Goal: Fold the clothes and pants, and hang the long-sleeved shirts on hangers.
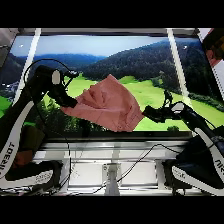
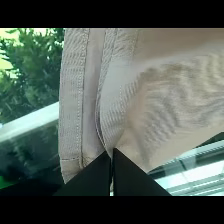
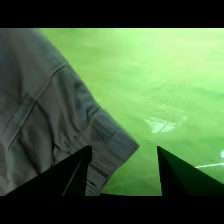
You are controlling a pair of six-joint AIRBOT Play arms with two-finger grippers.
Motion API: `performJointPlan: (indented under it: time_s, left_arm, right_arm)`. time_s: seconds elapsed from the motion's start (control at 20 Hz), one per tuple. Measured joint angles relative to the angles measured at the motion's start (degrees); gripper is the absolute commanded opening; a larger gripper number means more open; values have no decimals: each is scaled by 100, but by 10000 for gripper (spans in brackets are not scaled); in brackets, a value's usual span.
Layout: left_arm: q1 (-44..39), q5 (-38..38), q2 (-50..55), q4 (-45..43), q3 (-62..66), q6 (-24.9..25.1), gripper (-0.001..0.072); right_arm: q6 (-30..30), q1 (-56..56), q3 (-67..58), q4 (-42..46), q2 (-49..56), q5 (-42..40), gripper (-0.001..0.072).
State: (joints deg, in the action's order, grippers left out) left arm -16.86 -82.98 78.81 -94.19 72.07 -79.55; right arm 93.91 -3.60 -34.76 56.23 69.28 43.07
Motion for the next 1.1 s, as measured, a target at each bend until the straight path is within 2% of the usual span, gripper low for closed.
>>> performJointPlan:
  time_s: [0.1, 0.2, 0.3, 0.4, 0.6, 0.85, 0.9, 0.95, 1.0, 1.05, 1.1]
  left_arm:
    - [0, -2, 0, 2, 0, 0, 12]
    - [0, 0, 0, 7, 0, 0, 12]
    - [0, 0, 0, 15, 0, 0, 12]
    - [0, -2, 0, 17, 0, 0, 12]
    - [0, -2, 24, 17, 0, 0, 12]
    - [13, -2, 39, 26, 0, 0, 13]
    - [28, 0, 28, 26, 0, 0, 51]
    - [48, -2, 9, 24, 0, 0, 218]
    - [61, -17, -11, 20, 0, 0, 460]
    - [81, -52, -33, 20, 0, 0, 530]
    - [92, -79, -52, 13, 0, -2, 530]
  right_arm:
    - [9, 0, 9, -245, 195, -105, 445]
    - [-15, 2, 11, -442, 361, -140, 400]
    - [-210, 4, 15, -717, 481, -166, 399]
    - [-501, 4, 22, -951, 551, -116, 329]
    - [-911, 4, 37, -1113, 616, 140, 32]
    - [-1075, 4, 0, -1198, 623, -22, 22]
    - [-1088, 0, -35, -1189, 623, -79, 23]
    - [-1123, 2, -76, -1167, 619, -109, 23]
    - [-1158, 2, -122, -1165, 601, -120, 23]
    - [-1185, 2, -168, -1172, 566, -120, 23]
    - [-1204, 2, -205, -1152, 531, -107, 23]
